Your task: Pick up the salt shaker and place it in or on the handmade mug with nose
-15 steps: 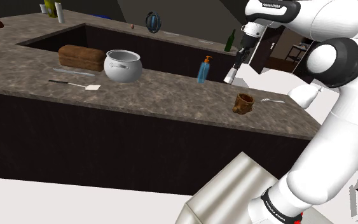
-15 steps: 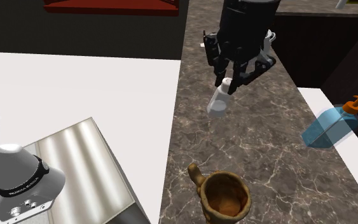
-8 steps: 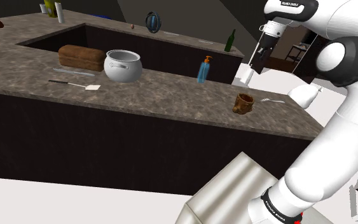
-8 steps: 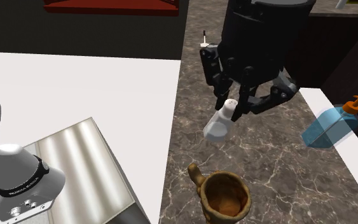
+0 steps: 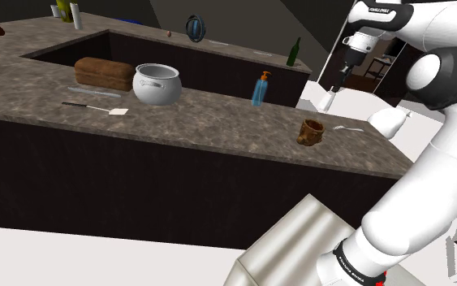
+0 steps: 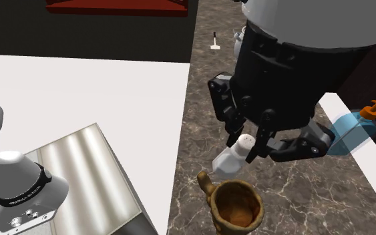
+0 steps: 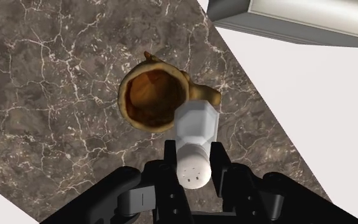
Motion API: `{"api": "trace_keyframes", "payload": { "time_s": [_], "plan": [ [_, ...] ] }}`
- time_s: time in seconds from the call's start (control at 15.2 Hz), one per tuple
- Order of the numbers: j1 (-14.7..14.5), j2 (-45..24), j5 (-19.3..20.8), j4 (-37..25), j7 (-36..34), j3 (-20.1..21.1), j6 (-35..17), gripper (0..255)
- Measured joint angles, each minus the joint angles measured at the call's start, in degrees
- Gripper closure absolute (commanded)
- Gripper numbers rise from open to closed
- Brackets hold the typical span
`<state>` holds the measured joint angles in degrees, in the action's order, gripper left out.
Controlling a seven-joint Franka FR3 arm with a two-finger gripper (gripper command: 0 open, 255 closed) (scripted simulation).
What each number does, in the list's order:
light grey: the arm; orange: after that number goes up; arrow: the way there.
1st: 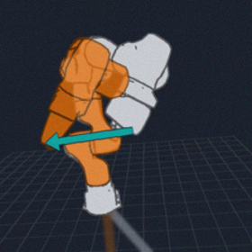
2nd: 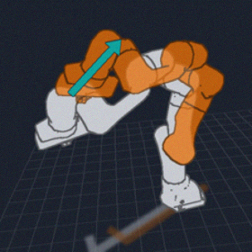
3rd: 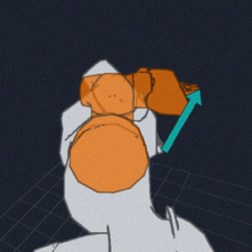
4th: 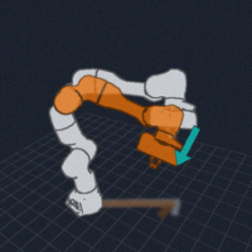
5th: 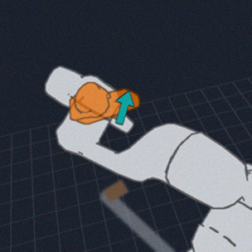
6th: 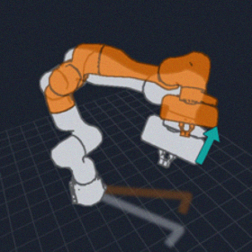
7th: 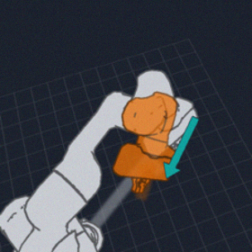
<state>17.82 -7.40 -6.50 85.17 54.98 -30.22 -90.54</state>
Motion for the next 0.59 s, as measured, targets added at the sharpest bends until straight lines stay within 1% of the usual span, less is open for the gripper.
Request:
{"api": "trace_keyframes", "payload": {
  "time_s": [0.59],
  "plan": [
    [-0.56,1.27,0.60,8.51,0.05,0.23,-7.41,255]
  ]
}}
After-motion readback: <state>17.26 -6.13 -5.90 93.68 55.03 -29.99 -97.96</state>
